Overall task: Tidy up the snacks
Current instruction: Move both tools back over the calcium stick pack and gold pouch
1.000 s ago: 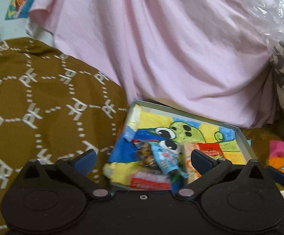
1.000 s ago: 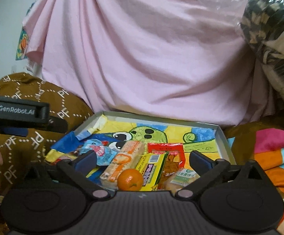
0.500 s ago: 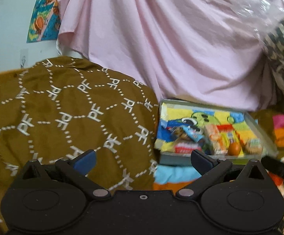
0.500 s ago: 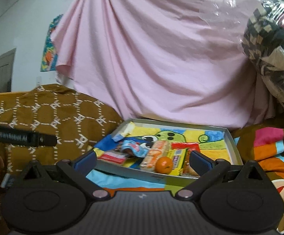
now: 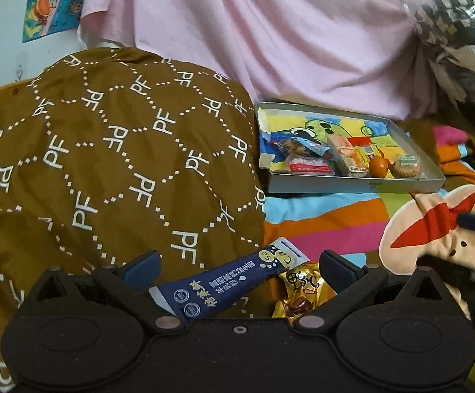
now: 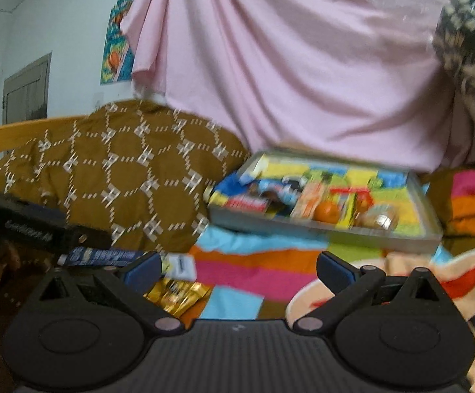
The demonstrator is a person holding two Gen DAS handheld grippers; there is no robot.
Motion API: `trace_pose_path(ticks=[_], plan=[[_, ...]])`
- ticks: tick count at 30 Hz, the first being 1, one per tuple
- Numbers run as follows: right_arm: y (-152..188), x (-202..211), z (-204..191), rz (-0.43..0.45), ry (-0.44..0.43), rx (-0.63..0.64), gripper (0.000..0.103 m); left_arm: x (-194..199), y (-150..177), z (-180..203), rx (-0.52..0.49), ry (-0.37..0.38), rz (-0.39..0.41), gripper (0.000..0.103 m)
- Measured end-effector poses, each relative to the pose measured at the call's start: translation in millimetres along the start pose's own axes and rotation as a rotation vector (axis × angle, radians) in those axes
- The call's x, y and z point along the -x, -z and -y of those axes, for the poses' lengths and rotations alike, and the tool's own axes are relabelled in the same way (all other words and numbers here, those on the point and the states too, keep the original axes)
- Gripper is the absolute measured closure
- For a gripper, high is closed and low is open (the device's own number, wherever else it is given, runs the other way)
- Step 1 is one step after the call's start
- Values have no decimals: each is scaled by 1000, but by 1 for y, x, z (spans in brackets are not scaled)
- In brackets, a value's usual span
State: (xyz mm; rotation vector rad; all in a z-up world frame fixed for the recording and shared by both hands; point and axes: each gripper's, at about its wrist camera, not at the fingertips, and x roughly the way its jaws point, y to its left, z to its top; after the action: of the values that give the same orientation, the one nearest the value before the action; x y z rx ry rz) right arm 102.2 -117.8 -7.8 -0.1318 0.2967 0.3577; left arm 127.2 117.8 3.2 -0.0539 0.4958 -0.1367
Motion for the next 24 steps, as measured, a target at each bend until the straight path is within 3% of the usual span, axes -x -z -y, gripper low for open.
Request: trace_pose_path(ticks=[10,17,24], plan=[[22,-21,-25,-153,-32,16,0,-15,5,15,-190,-55,12,1],[36,-42,-29,-257,-18,-2,0,-25,2,6,-116,-45,-30,1],[42,-54,-29,-305,-5,-22,0,-35,-2,-8,-38,-55,-51,1]])
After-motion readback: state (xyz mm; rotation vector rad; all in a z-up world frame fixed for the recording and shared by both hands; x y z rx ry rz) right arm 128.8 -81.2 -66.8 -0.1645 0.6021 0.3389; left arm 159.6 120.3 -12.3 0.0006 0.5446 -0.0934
